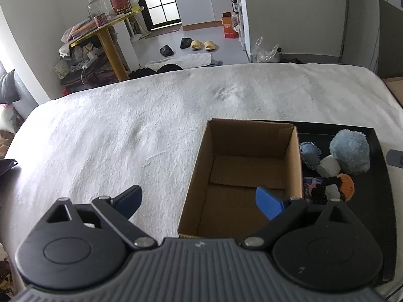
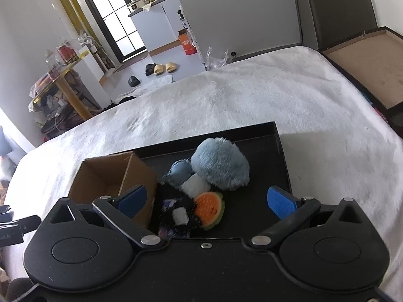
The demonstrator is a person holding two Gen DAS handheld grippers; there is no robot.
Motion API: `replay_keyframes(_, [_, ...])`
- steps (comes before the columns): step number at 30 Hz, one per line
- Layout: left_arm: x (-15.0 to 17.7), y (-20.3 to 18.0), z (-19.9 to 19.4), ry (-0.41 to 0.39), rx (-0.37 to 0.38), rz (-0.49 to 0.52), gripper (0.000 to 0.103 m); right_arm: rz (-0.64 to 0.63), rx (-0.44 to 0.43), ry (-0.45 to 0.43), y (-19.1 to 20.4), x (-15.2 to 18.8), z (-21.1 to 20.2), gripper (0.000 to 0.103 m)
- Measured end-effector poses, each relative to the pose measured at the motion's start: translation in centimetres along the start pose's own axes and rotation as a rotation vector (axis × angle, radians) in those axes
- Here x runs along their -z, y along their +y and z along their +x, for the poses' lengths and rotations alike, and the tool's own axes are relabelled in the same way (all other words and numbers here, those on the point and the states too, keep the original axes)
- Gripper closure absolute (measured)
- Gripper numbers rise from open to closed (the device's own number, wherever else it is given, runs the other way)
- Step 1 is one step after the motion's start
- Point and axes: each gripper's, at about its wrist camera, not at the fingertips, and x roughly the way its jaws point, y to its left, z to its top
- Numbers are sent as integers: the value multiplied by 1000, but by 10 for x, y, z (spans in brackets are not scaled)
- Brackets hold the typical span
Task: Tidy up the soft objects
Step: 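Move the right gripper down onto the blue-grey fluffy ball, then close the right gripper on the fluffy ball and lift it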
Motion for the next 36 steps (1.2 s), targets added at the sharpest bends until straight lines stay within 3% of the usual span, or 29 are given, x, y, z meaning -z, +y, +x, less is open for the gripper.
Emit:
replay_keyframes(6, [-10, -10, 17, 9, -40, 11, 18, 43, -13, 6, -10, -13, 22, 0])
replay_keyframes(16, [-13, -22, 53, 48, -107, 38, 25, 71, -71, -43, -25, -12, 58, 0])
replay_keyframes(24, [-14, -34, 78, 90, -162, 71, 26, 37, -70, -51, -41, -11, 76, 0])
replay_keyframes(28, [-14, -37, 82, 95, -177, 81, 26, 52, -112, -26, -47, -14, 89, 0])
replay_keyframes(36, [-15, -34, 94, 119, -204, 90, 26, 17, -128, -19, -41, -14, 109, 0])
